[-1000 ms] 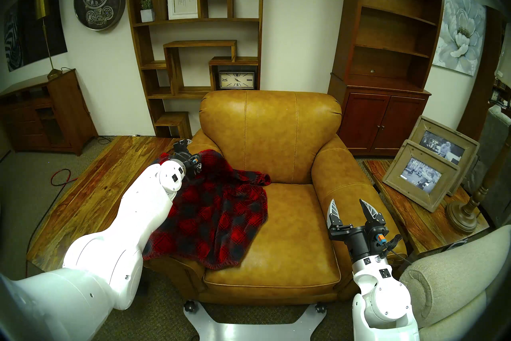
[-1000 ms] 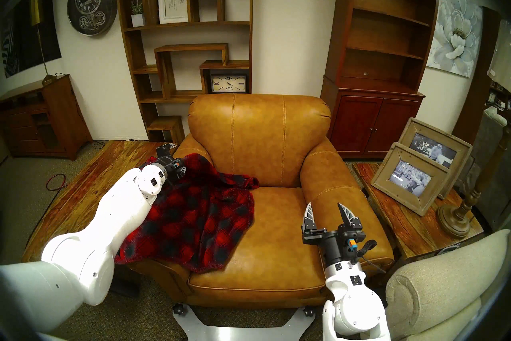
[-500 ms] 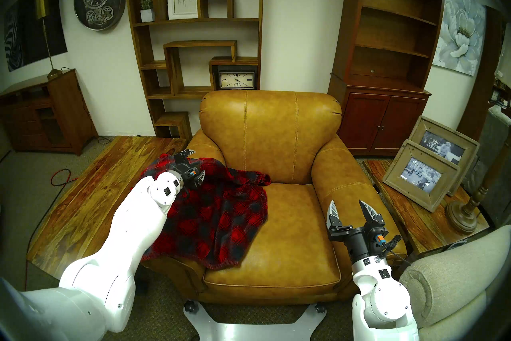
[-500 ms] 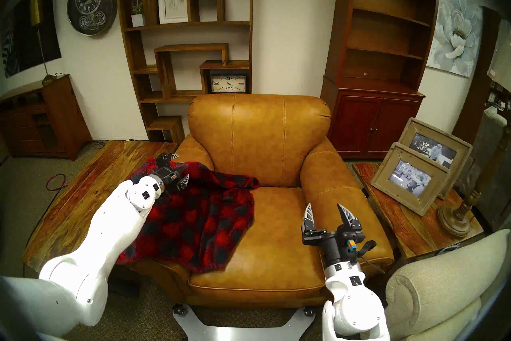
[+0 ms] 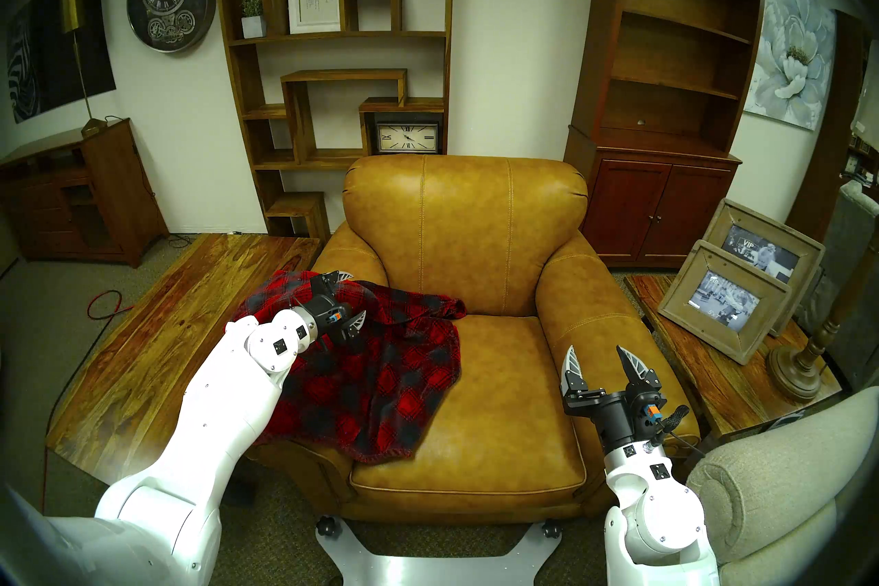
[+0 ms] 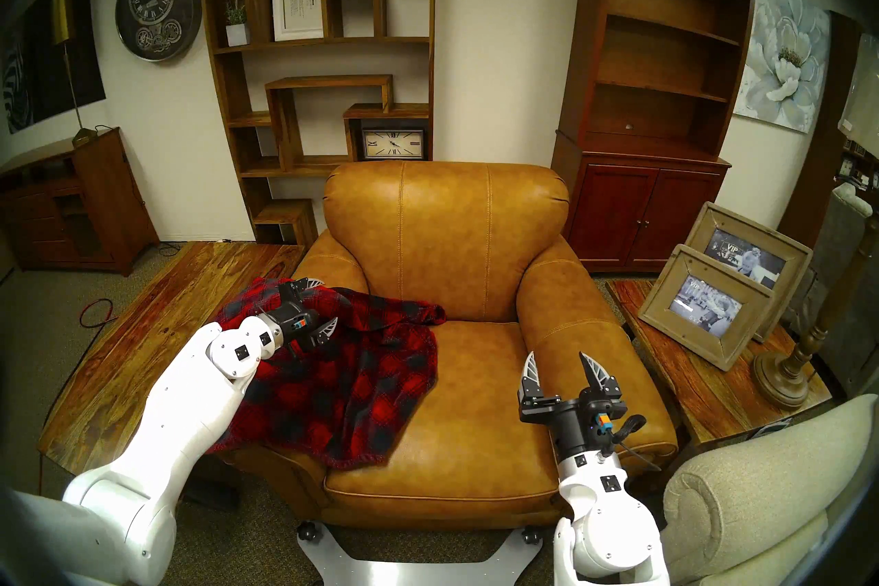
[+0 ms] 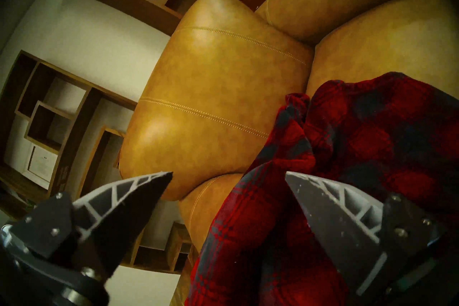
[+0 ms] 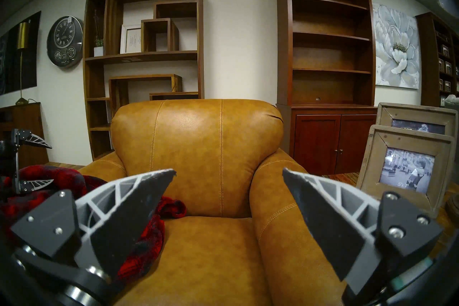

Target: Move the blanket from sofa and drape it over the sofa arm

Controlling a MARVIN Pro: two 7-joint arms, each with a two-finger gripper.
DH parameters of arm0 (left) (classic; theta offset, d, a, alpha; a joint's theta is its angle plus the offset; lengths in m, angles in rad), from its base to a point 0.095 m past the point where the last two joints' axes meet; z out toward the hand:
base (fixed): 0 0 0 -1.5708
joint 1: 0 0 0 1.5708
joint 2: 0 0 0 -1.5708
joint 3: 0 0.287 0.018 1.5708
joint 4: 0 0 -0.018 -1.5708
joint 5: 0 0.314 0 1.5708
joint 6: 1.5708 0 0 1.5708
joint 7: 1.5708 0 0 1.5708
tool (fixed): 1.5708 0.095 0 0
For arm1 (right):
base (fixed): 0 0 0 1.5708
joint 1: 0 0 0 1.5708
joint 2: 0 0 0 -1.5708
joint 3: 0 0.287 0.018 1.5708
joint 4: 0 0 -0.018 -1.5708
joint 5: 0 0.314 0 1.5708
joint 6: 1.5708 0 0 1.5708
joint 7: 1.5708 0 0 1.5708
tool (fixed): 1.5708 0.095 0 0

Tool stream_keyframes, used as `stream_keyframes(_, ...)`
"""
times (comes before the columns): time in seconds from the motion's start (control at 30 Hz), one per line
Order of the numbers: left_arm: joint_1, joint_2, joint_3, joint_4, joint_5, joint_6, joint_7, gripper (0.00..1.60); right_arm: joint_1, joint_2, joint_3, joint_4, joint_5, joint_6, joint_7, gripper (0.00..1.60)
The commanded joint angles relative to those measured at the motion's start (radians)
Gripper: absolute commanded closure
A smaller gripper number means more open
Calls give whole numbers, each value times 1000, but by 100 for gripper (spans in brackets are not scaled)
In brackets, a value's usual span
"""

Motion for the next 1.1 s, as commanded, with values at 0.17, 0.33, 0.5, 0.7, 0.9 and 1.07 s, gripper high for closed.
stream_keyframes(0.17, 152, 19, 33, -182, -57, -55, -119, 0, 9, 1, -1, -17, 0, -6, 0, 0)
stream_keyframes(0.33, 217, 39, 35, -256, -86, -61, -169, 0, 10, 1, -1, -17, 0, -6, 0, 0)
stream_keyframes(0.5, 284, 50, 19, -318, -125, -55, -202, 0, 10, 1, -1, -18, 0, -7, 0, 0)
stream_keyframes(0.7, 359, 31, -46, -392, -213, -27, -202, 0, 10, 1, -1, -19, 1, -7, 0, 0)
stream_keyframes(0.9, 436, 17, -77, -452, -284, 26, -227, 0, 11, 2, -1, -20, 1, -7, 0, 0)
stream_keyframes(1.07, 511, 3, -89, -520, -332, 73, -248, 0, 10, 2, -1, -21, 1, -7, 0, 0)
